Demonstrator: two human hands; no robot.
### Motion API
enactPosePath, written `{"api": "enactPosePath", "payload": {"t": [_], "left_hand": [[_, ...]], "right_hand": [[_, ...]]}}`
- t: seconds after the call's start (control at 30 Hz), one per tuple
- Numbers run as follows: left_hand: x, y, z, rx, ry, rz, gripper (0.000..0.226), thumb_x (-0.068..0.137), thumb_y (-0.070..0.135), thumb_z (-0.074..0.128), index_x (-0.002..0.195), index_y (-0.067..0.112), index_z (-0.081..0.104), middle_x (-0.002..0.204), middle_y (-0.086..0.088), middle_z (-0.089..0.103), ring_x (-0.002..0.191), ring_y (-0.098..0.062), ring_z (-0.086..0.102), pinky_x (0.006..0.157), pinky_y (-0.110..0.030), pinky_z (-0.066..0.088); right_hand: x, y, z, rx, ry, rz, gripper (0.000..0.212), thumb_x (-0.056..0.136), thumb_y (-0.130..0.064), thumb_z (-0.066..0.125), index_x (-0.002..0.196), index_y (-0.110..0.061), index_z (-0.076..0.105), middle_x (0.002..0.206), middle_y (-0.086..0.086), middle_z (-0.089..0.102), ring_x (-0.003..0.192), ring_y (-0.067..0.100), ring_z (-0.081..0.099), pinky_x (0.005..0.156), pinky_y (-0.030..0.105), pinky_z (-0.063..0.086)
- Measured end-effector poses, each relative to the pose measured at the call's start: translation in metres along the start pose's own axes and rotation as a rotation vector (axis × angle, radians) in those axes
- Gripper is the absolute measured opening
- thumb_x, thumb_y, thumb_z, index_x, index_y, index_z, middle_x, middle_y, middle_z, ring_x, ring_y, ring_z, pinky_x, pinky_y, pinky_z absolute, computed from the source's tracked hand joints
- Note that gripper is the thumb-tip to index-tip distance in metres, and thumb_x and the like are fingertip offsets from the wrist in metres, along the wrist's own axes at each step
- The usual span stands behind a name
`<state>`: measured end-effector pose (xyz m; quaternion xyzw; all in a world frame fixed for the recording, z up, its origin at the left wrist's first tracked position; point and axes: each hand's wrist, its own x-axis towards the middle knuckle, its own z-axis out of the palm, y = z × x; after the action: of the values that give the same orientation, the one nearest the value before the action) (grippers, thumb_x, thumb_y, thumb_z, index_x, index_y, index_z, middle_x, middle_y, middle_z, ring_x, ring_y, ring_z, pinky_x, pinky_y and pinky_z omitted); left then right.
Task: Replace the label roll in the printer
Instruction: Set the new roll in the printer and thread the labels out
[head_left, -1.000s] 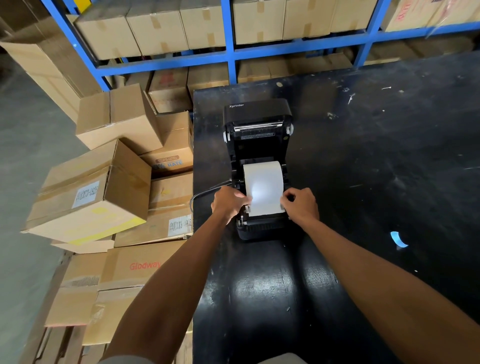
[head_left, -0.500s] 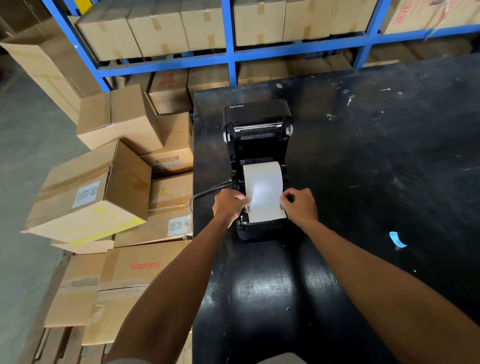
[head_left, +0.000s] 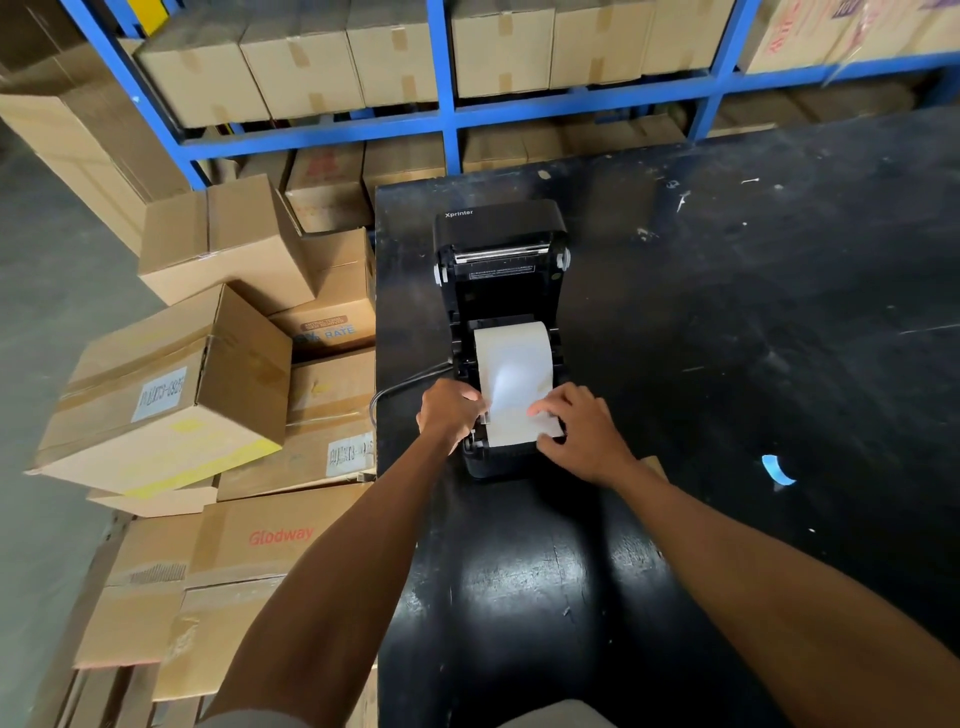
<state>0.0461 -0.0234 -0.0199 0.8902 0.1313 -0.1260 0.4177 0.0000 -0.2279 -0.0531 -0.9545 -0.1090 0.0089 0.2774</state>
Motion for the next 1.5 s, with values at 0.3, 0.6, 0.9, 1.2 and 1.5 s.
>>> {"api": "enactPosePath", "payload": {"t": [0.3,0.6,0.9,1.2,1.5], "left_hand": [[-0.003,-0.004,0.004,-0.006,0.022,0.020,0.014,0.089,0.016,0.068,0.088,0.008,0.079,0.094,-0.015,0.079,0.085,-0.029,0.074,0.085,-0.043,0.062],[-0.030,-0.025,0.008,0.027,-0.094,0.520,0.037,0.081,0.028,0.083,0.111,0.011,0.069,0.105,-0.004,0.065,0.091,-0.014,0.056,0.081,-0.021,0.043],[-0.045,-0.038,-0.002,0.267,-0.018,0.718,0.012,0.089,0.017,0.075,0.098,0.013,0.083,0.098,-0.004,0.079,0.096,-0.028,0.062,0.086,-0.046,0.049],[-0.067,-0.045,0.002,0.313,0.000,0.731,0.014,0.094,0.013,0.068,0.097,0.013,0.082,0.099,-0.002,0.078,0.092,-0.027,0.059,0.084,-0.043,0.046],[-0.085,-0.053,0.009,0.298,-0.074,0.689,0.016,0.094,0.005,0.066,0.102,0.005,0.080,0.110,-0.010,0.074,0.105,-0.029,0.067,0.090,-0.041,0.054]], "right_hand": [[-0.004,0.001,-0.004,-0.032,-0.086,-0.022,0.026,0.093,-0.034,0.058,0.118,-0.033,0.067,0.118,-0.005,0.055,0.119,0.016,0.046,0.089,0.034,0.022],[-0.008,-0.006,-0.005,-0.032,0.016,-0.010,0.021,0.098,-0.026,0.057,0.107,-0.033,0.074,0.100,-0.008,0.061,0.106,0.016,0.053,0.074,0.028,0.013],[-0.023,-0.014,-0.008,-0.129,0.056,-0.067,0.023,0.097,-0.015,0.057,0.112,-0.021,0.073,0.095,0.004,0.059,0.094,0.025,0.053,0.078,0.035,0.037],[-0.049,-0.015,-0.011,-0.125,0.022,-0.086,0.022,0.099,-0.018,0.054,0.112,-0.020,0.072,0.103,0.004,0.064,0.100,0.025,0.056,0.084,0.040,0.042],[-0.070,-0.017,-0.005,-0.128,0.022,-0.105,0.018,0.095,-0.013,0.061,0.108,-0.015,0.073,0.092,0.007,0.058,0.089,0.028,0.055,0.074,0.038,0.045]]}}
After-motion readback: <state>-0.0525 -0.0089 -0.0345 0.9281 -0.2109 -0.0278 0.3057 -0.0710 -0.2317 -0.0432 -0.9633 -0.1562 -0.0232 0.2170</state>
